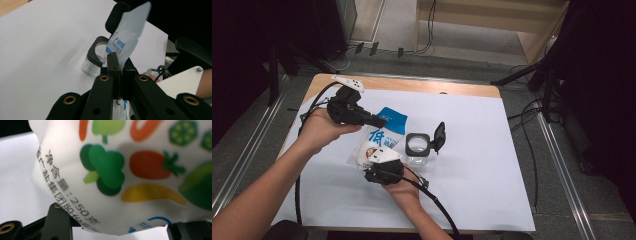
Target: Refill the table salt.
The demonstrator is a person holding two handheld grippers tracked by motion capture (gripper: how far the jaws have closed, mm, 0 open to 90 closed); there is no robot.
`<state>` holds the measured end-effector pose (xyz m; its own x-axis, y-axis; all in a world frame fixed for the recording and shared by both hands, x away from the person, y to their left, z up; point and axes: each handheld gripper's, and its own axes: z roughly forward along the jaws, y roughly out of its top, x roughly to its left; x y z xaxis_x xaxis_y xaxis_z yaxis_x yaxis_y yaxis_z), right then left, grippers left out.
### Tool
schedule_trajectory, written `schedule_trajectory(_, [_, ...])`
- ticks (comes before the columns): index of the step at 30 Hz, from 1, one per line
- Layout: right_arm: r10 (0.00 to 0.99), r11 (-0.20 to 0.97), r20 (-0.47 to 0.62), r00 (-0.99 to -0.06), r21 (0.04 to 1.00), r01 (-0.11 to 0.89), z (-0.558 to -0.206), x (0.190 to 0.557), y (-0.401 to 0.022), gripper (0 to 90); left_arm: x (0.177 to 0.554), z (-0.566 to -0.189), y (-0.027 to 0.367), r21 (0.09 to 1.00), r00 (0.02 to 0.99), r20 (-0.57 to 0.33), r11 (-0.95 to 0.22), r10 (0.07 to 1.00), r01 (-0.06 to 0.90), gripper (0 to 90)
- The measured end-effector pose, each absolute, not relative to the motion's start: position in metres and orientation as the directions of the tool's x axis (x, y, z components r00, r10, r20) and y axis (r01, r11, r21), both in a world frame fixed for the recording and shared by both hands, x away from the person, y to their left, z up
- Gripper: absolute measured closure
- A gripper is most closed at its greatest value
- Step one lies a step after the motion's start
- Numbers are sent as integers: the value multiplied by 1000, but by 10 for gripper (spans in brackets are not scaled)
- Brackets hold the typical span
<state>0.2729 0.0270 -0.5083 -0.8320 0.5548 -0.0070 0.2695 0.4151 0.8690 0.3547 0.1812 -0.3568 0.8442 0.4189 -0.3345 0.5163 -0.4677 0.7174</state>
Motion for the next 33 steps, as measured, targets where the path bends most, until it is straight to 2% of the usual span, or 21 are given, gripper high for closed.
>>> schedule_trajectory(6, [537, 374, 73, -840, 872, 315, -508, 273, 24, 494, 357, -361, 178, 717, 840, -358, -457, 409, 527, 885])
schedule_trajectory(16, [547, 327, 113, -830, 884, 335, -507, 275, 16, 504, 354, -372, 175, 723, 850, -348, -463, 396, 513, 846])
schedule_trajectory(22, [551, 332, 109, -827, 881, 338, -509, 274, 15, 498, 352, -374, 172, 714, 848, -339, -476, 409, 514, 892])
schedule_trajectory(27, [568, 316, 96, -817, 891, 325, -509, 272, 15, 462, 353, -374, 170, 714, 847, -347, -472, 402, 517, 893])
schedule_trajectory(33, [559, 308, 136, -818, 882, 357, -509, 273, 13, 487, 355, -375, 162, 707, 852, -345, -487, 394, 512, 890])
